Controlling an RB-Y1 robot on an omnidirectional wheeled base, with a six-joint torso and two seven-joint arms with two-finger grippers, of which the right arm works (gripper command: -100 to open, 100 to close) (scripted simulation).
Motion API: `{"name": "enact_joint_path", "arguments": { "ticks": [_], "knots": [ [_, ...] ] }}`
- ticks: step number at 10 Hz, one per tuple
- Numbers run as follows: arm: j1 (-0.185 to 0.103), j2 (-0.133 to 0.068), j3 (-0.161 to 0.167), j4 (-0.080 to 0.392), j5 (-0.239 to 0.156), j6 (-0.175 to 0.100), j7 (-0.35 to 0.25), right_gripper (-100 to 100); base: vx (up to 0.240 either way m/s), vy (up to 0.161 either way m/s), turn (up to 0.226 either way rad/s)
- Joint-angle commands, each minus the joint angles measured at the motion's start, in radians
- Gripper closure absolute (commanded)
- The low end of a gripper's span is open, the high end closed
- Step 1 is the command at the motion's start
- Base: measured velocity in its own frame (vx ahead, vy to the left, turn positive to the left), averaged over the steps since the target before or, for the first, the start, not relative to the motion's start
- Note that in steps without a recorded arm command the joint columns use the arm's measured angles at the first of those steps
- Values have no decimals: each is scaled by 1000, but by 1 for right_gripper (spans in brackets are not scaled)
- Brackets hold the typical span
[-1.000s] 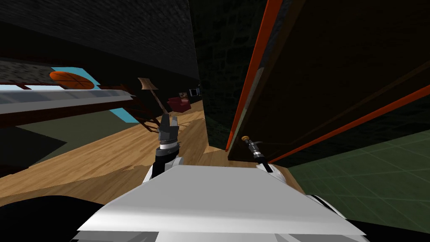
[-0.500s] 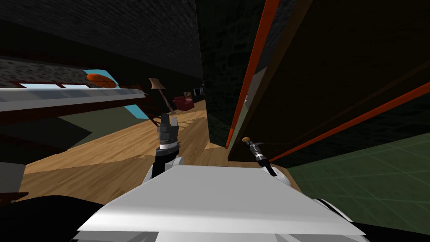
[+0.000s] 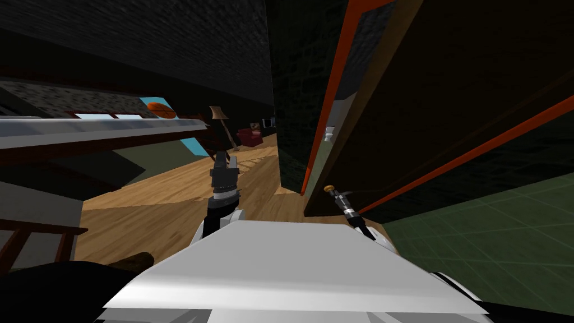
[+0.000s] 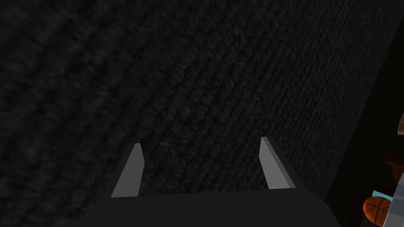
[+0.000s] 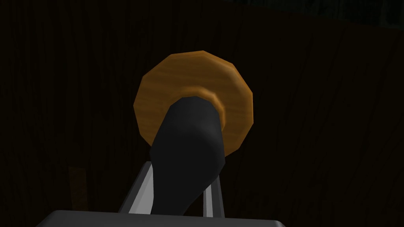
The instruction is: Pull the door open
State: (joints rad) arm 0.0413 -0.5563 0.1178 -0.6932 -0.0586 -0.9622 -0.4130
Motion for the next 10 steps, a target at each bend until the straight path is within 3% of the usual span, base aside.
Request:
{"name": "enact_joint_path", "arguments": {
  "ticks": [1, 2, 3, 10],
  "knots": [
    [0, 0, 0, 0, 0, 0, 0, 100, -73, -38, 18],
    [14, -9, 8, 12, 0, -30, -9, 100, -134, -52, 176],
    [18, -12, 9, 15, 0, -39, -12, 100, -177, -92, 147],
    [72, -62, 33, 58, -5, -168, -48, 100, -176, -76, 154]
  ]
}}
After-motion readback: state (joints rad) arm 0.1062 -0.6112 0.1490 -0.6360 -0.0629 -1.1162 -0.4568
